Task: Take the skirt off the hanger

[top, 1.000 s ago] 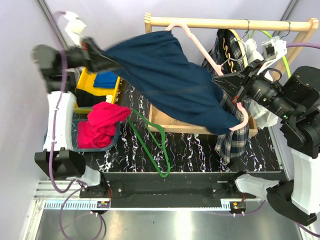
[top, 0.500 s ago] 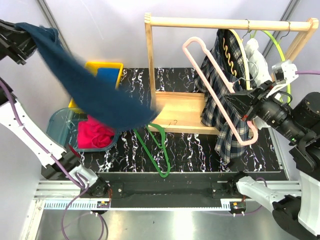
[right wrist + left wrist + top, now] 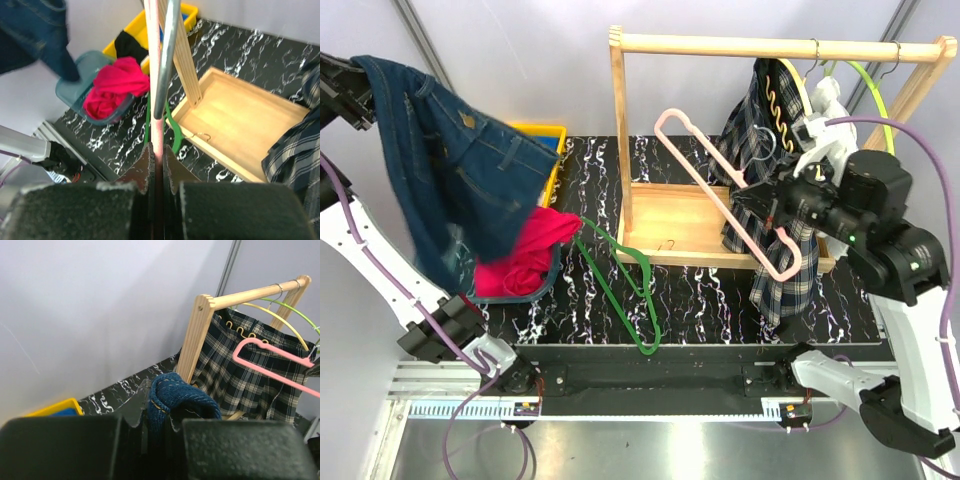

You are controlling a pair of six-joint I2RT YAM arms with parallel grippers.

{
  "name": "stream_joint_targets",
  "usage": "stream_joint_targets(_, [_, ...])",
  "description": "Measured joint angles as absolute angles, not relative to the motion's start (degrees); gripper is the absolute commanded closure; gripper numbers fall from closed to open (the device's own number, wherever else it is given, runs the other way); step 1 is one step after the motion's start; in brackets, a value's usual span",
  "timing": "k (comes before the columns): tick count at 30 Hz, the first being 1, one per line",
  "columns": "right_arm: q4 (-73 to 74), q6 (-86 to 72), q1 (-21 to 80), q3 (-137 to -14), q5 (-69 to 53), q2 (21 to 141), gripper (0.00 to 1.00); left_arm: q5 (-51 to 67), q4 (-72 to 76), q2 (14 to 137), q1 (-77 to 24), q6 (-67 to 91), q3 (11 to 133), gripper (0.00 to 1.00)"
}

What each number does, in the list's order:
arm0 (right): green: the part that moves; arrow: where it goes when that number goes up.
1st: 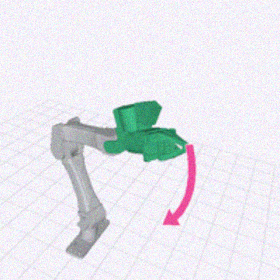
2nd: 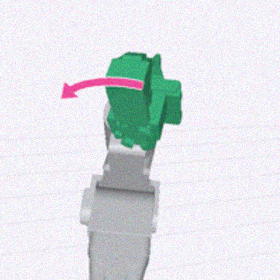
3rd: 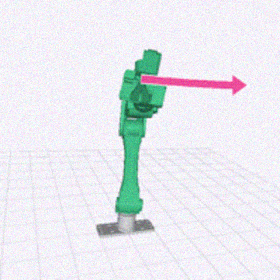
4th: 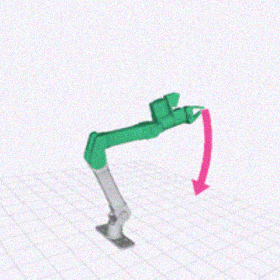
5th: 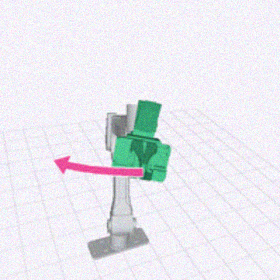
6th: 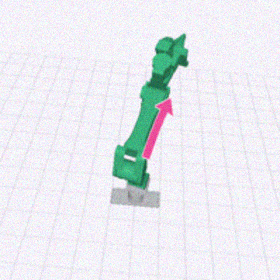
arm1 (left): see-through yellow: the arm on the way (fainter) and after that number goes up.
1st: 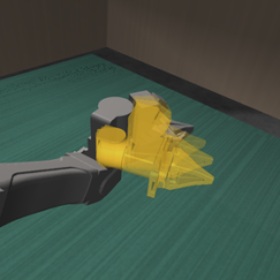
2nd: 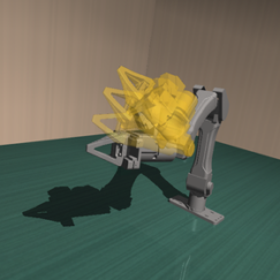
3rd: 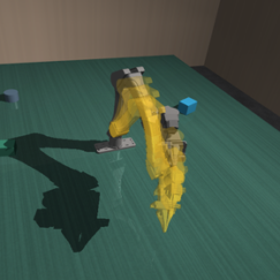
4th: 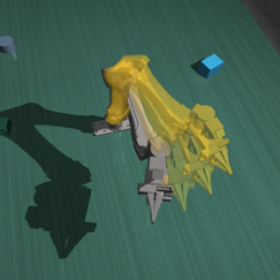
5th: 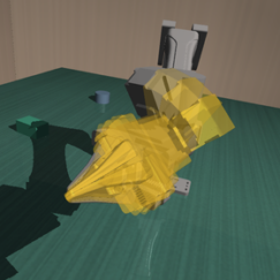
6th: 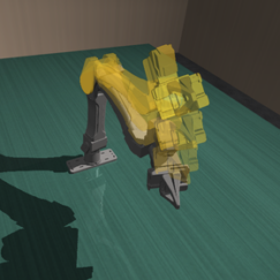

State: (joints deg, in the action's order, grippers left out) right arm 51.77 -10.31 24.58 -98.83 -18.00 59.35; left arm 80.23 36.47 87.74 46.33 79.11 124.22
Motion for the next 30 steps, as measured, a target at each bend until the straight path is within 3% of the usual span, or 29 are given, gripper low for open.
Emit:
stream_joint_targets(9, [51.7,-9.2,25.9,-97.5,-18.6,60.1,1.0,81.9,45.8,85.4,51.1,83.7,110.9,1.0])
stream_joint_targets(23, [51.7,-7.7,31.4,-97.5,-15.9,61.0,1.0,82.7,54.4,84.0,52.4,86.9,109.6,1.0])
stream_joint_targets(30, [50.4,-7.0,37.0,-97.4,-12.4,63.2,1.0,85.5,61.5,74.9,52.4,86.1,88.7,1.0])
